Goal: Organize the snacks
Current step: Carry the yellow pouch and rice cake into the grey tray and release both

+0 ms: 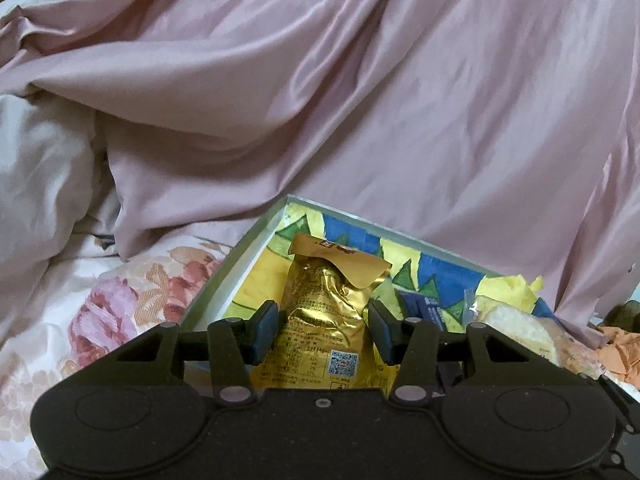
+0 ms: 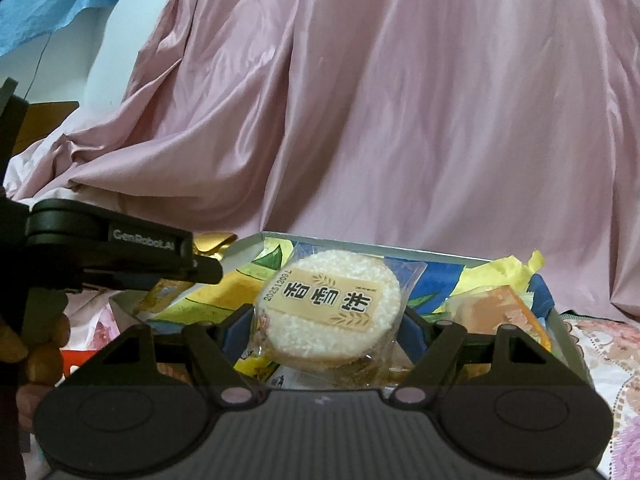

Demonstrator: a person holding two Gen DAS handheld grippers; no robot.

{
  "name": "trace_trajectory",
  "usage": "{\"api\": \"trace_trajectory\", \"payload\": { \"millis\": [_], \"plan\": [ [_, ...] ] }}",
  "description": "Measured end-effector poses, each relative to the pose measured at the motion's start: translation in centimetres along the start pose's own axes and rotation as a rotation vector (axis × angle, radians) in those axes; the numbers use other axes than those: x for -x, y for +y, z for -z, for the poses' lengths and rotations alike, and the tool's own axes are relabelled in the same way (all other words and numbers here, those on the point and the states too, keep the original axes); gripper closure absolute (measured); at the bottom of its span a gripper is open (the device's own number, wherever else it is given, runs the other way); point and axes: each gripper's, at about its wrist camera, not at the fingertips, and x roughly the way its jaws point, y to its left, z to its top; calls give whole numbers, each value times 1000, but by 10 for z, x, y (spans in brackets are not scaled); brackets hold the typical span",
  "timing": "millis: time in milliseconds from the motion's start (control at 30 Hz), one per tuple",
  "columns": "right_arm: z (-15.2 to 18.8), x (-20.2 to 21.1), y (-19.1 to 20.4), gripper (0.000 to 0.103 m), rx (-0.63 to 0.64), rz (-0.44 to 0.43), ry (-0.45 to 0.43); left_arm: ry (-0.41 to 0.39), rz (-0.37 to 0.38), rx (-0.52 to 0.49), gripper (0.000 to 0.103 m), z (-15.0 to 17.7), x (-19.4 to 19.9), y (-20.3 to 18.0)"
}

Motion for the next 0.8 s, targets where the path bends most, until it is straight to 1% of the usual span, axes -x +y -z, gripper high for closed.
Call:
{"api": "trace_trajectory", "payload": {
  "millis": [167,300,333,400,533,767,800],
  "plan": [
    [2,-4,2,24,3,0,11,15,-11,7,51,3,-5,1],
    [4,-5,2,23,1,1,19,23,-8,9,47,3,-6,1],
    [4,-6,2,21,2,5,20,21,-9,10,45,2,-5,1],
    [5,-7,3,16,6,10,24,19,-5,15,34,1,-4,2],
    [7,-3,4,9,18,20,16,4,-6,27,25,0,3,3],
    [3,13,8,2,39,40,-21,-31,-17,24,3,-4,27,6],
    [2,17,8,1,41,40,-26,-40,-21,24,2,-5,32,5]
  ]
}}
